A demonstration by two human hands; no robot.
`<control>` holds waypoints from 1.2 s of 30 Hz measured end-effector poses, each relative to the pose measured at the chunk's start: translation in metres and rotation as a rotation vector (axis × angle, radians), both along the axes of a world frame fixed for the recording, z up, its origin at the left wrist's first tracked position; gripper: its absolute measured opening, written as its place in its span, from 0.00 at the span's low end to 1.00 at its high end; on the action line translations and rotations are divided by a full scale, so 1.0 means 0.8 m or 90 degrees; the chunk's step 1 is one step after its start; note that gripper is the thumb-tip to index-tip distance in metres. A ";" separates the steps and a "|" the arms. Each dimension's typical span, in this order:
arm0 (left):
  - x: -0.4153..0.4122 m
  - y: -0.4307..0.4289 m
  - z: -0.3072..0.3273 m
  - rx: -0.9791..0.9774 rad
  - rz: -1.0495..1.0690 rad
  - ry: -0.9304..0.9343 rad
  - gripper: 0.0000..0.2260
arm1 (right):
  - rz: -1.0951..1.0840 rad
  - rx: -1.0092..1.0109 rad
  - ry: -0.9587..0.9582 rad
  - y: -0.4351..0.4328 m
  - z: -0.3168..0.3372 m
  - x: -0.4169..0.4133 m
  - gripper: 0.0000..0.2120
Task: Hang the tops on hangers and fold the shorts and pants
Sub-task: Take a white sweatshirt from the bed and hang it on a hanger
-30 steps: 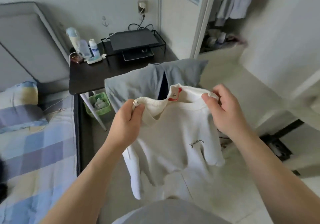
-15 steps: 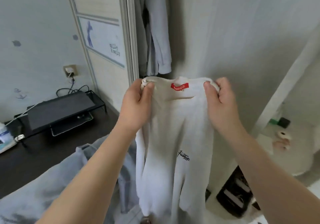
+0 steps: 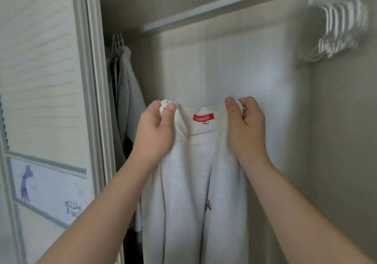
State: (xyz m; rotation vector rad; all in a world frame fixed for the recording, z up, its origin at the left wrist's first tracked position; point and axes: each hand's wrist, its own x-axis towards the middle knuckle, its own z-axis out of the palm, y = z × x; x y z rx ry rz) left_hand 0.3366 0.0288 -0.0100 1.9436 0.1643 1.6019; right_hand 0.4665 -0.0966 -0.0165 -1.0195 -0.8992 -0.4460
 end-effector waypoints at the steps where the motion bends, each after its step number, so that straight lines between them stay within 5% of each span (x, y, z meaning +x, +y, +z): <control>1: 0.008 0.012 0.024 0.018 -0.001 -0.016 0.15 | -0.017 -0.002 -0.021 0.006 0.024 0.007 0.16; 8: 0.066 0.067 0.183 0.158 0.090 -0.027 0.18 | -0.206 -0.076 -0.162 0.033 0.186 0.070 0.19; 17: 0.148 0.071 0.331 0.171 0.120 0.035 0.15 | -0.585 -0.485 -0.250 0.006 0.357 0.109 0.14; 21: 0.177 0.059 0.357 0.109 0.082 0.052 0.16 | -0.791 -0.601 -0.298 -0.041 0.383 0.108 0.04; 26: 0.203 0.034 0.352 0.099 0.032 0.078 0.13 | -0.991 -0.723 -0.177 -0.095 0.383 0.108 0.18; 36: 0.190 0.035 0.350 0.095 0.031 0.044 0.16 | -1.109 -0.837 -0.163 -0.119 0.341 0.150 0.17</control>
